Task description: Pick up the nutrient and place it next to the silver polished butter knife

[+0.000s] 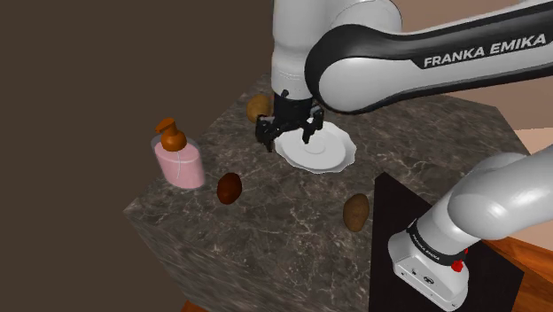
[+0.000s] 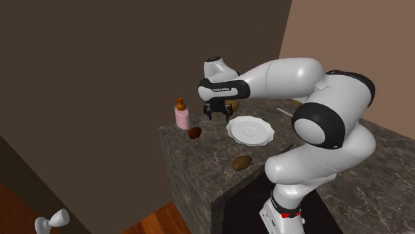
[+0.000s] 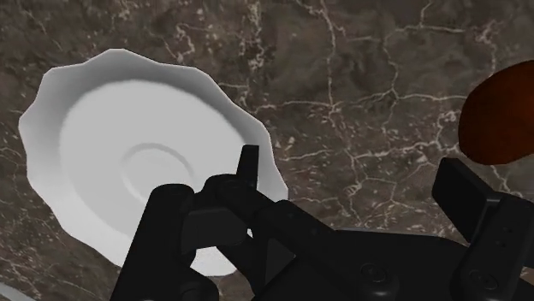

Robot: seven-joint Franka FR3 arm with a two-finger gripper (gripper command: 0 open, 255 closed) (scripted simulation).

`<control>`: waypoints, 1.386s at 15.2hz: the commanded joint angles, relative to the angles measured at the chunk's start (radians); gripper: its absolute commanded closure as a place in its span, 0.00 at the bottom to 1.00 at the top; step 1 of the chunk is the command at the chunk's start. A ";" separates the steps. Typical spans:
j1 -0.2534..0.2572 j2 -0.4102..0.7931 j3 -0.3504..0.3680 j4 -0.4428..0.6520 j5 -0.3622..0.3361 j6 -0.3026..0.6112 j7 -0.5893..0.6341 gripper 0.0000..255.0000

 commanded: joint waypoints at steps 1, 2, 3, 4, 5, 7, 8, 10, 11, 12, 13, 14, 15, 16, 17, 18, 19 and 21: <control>-0.025 0.081 0.062 0.039 -0.030 0.031 0.096 0.00; -0.038 0.125 0.092 0.060 -0.052 0.046 0.145 0.00; -0.052 0.172 0.122 0.082 -0.080 0.059 0.196 0.00; -0.064 0.222 0.151 0.106 -0.113 0.071 0.250 0.00; -0.074 0.275 0.177 0.131 -0.151 0.080 0.307 0.00; -0.081 0.393 0.219 0.188 -0.246 0.090 0.429 0.00; -0.076 0.455 0.231 0.219 -0.299 0.090 0.492 0.00; -0.042 0.579 0.233 0.288 -0.402 0.081 0.610 0.00; -0.016 0.637 0.223 0.325 -0.448 0.073 0.662 0.00; 0.017 0.691 0.205 0.364 -0.487 0.064 0.707 0.00; 0.032 0.708 0.195 0.377 -0.498 0.062 0.721 0.00; 0.035 0.714 0.189 0.370 -0.504 0.073 0.725 0.00; 0.038 0.720 0.185 0.364 -0.511 0.083 0.729 0.00; 0.039 0.726 0.181 0.357 -0.518 0.094 0.734 0.00; 0.041 0.733 0.177 0.351 -0.526 0.104 0.738 0.00; 0.043 0.740 0.173 0.345 -0.534 0.115 0.743 0.00; 0.045 0.748 0.168 0.340 -0.541 0.125 0.748 0.00; 0.049 0.759 0.161 0.331 -0.554 0.141 0.756 0.00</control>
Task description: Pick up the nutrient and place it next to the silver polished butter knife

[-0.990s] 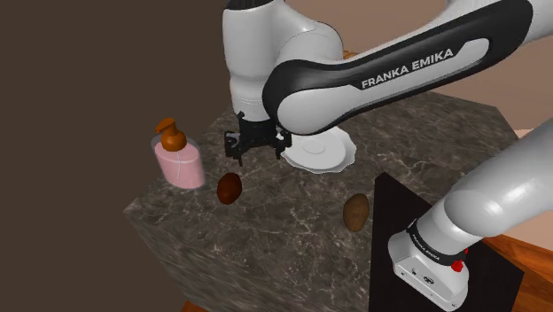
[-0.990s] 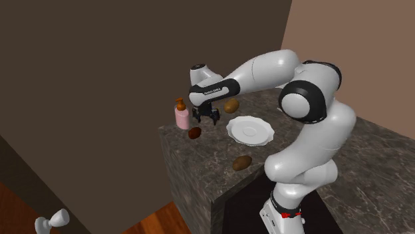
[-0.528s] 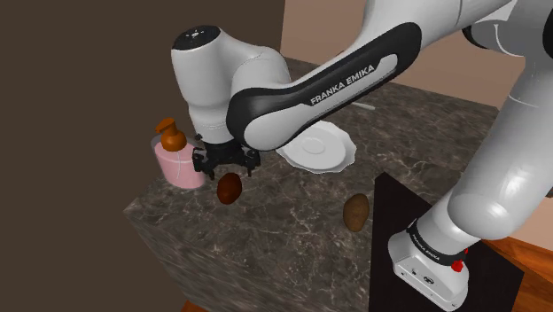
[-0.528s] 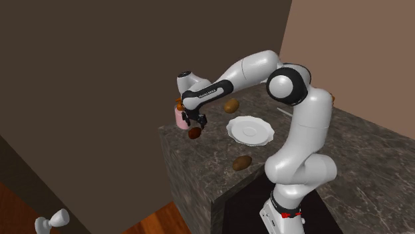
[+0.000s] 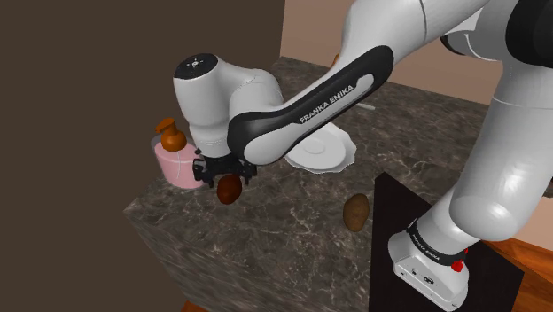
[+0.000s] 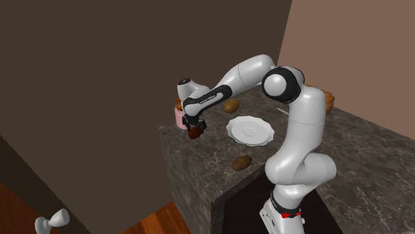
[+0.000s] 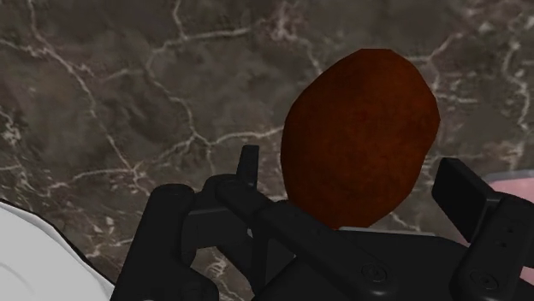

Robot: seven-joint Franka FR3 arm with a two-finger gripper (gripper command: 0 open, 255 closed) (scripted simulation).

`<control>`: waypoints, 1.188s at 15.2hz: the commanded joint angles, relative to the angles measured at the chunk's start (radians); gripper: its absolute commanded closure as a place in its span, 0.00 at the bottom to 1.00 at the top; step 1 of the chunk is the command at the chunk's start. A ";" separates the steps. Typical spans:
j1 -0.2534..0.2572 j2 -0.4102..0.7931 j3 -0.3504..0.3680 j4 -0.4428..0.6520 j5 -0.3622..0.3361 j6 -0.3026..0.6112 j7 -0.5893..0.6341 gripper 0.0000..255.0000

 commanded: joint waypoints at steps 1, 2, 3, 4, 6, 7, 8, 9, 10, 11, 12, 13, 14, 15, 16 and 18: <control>0.002 0.004 -0.002 -0.005 -0.005 0.008 0.005 0.00; 0.002 0.004 -0.002 -0.005 -0.005 0.008 0.005 0.00; 0.002 0.004 -0.002 -0.005 -0.005 0.008 0.005 0.00; 0.002 0.004 -0.003 -0.005 -0.005 0.008 0.005 0.00; 0.002 0.004 -0.003 -0.005 -0.005 0.008 0.005 0.00; 0.002 0.004 -0.002 -0.005 -0.005 0.008 0.005 0.00; 0.002 0.004 -0.002 -0.005 -0.005 0.008 0.005 1.00; 0.002 0.004 -0.002 -0.005 -0.005 0.008 0.005 1.00; 0.002 0.004 -0.002 -0.005 -0.005 0.008 0.005 1.00; 0.002 0.004 -0.002 -0.005 -0.005 0.008 0.005 1.00; 0.002 0.004 -0.002 -0.005 -0.005 0.008 0.005 1.00; 0.002 0.004 -0.002 -0.005 -0.005 0.008 0.005 1.00; 0.002 0.004 -0.002 -0.005 -0.005 0.008 0.005 1.00; 0.002 0.004 -0.002 -0.005 -0.005 0.008 0.005 1.00; 0.002 0.004 -0.002 -0.005 -0.005 0.008 0.005 1.00; -0.002 -0.005 0.002 -0.001 0.004 -0.001 -0.002 1.00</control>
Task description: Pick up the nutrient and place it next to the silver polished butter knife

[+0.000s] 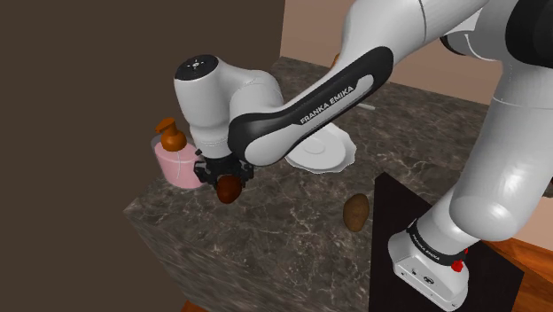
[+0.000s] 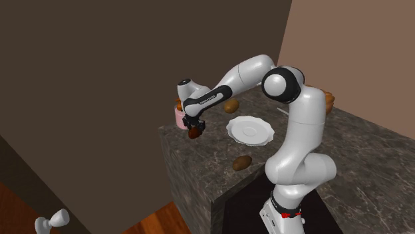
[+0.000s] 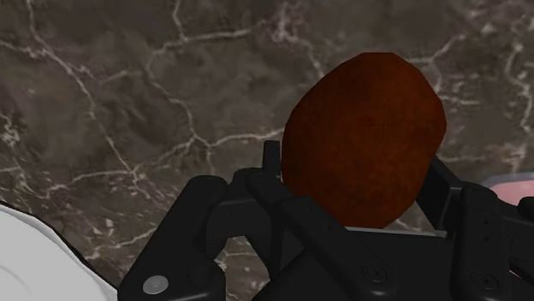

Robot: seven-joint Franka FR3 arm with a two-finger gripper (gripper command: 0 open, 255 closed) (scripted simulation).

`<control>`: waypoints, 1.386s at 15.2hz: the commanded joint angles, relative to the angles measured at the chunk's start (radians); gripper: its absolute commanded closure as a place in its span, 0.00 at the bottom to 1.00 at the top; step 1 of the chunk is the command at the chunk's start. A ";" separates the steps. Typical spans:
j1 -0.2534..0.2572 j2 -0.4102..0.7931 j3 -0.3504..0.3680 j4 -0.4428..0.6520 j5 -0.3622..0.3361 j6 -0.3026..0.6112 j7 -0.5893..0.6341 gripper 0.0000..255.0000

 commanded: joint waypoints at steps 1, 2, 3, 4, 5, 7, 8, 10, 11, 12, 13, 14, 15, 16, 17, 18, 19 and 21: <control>-0.006 -0.013 0.007 0.007 0.014 -0.015 -0.010 1.00; -0.009 -0.022 0.012 0.011 0.023 -0.025 -0.017 1.00; -0.013 -0.030 0.016 0.016 0.031 -0.034 -0.023 1.00; -0.016 -0.039 0.020 0.021 0.039 -0.044 -0.029 1.00; -0.019 -0.047 0.024 0.026 0.048 -0.054 -0.036 1.00; -0.025 -0.063 0.031 0.037 0.064 -0.074 -0.048 1.00; -0.028 -0.070 0.034 0.043 0.072 -0.084 -0.054 1.00; -0.033 -0.085 0.040 0.055 0.087 -0.105 -0.066 1.00; -0.036 -0.092 0.043 0.061 0.094 -0.115 -0.072 1.00; -0.038 -0.099 0.046 0.068 0.101 -0.126 -0.077 1.00; -0.040 -0.106 0.048 0.075 0.108 -0.137 -0.083 1.00; -0.042 -0.112 0.051 0.082 0.114 -0.148 -0.088 1.00; -0.044 -0.119 0.053 0.090 0.121 -0.159 -0.093 1.00; -0.046 -0.125 0.055 0.098 0.127 -0.170 -0.098 1.00; -0.048 -0.130 0.057 0.106 0.133 -0.181 -0.103 1.00; -0.049 -0.136 0.058 0.114 0.138 -0.192 -0.108 1.00; -0.051 -0.141 0.060 0.122 0.144 -0.203 -0.113 1.00; -0.053 -0.151 0.063 0.140 0.154 -0.226 -0.122 1.00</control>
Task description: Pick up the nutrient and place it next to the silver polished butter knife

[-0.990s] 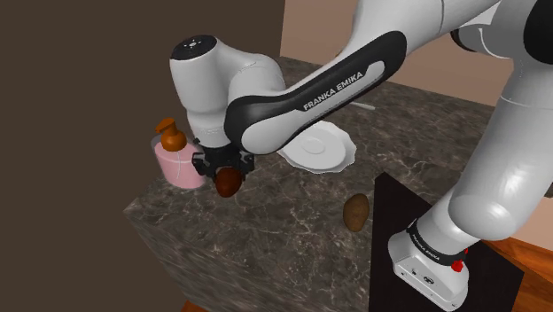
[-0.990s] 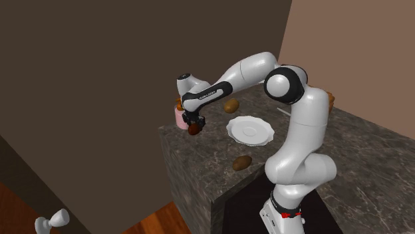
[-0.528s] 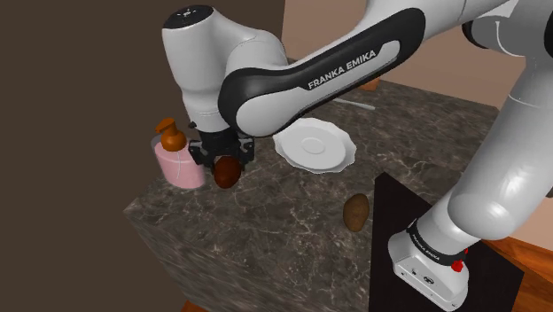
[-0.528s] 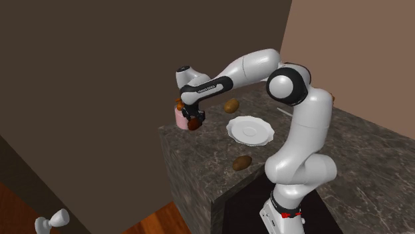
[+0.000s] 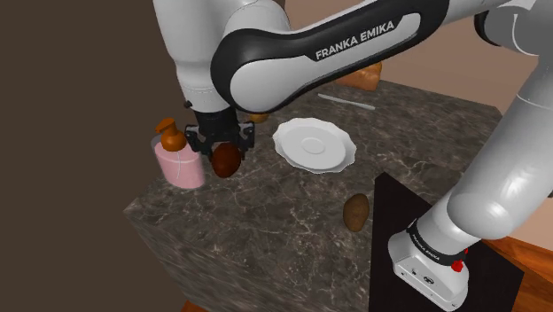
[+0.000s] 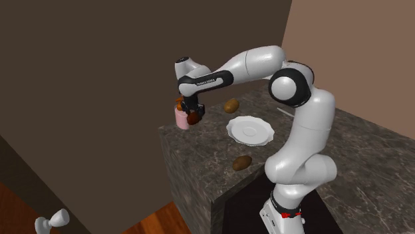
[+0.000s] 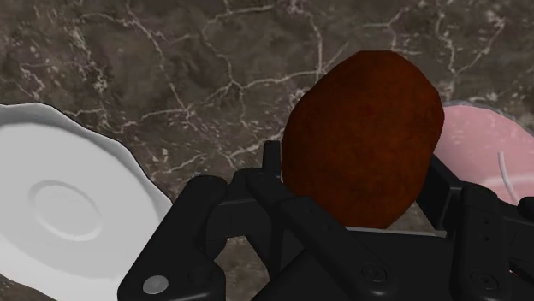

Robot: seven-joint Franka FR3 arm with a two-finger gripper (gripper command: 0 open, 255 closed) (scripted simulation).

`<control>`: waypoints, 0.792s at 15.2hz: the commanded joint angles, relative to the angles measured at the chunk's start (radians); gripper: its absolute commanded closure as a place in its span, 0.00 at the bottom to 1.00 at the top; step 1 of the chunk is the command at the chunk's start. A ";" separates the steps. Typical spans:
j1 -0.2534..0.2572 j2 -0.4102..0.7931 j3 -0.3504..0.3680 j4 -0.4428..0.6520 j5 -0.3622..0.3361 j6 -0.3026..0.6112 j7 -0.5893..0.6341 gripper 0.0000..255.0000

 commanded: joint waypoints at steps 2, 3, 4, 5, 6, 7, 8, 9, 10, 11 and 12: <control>-0.004 -0.014 0.004 0.027 0.014 -0.035 -0.014 1.00; -0.005 -0.018 0.005 0.037 0.019 -0.046 -0.018 1.00; -0.005 -0.020 0.005 0.040 0.020 -0.051 -0.019 1.00; -0.035 -0.063 0.004 0.001 0.052 -0.034 -0.056 1.00; -0.063 -0.107 0.001 -0.037 0.084 -0.018 -0.094 1.00; -0.087 -0.150 -0.006 -0.073 0.116 -0.003 -0.133 1.00; -0.107 -0.192 -0.016 -0.108 0.148 0.010 -0.173 1.00; -0.122 -0.233 -0.030 -0.141 0.178 0.021 -0.214 1.00; -0.134 -0.271 -0.047 -0.173 0.206 0.031 -0.254 1.00; -0.142 -0.308 -0.066 -0.203 0.231 0.040 -0.293 1.00; -0.149 -0.341 -0.086 -0.232 0.254 0.047 -0.330 1.00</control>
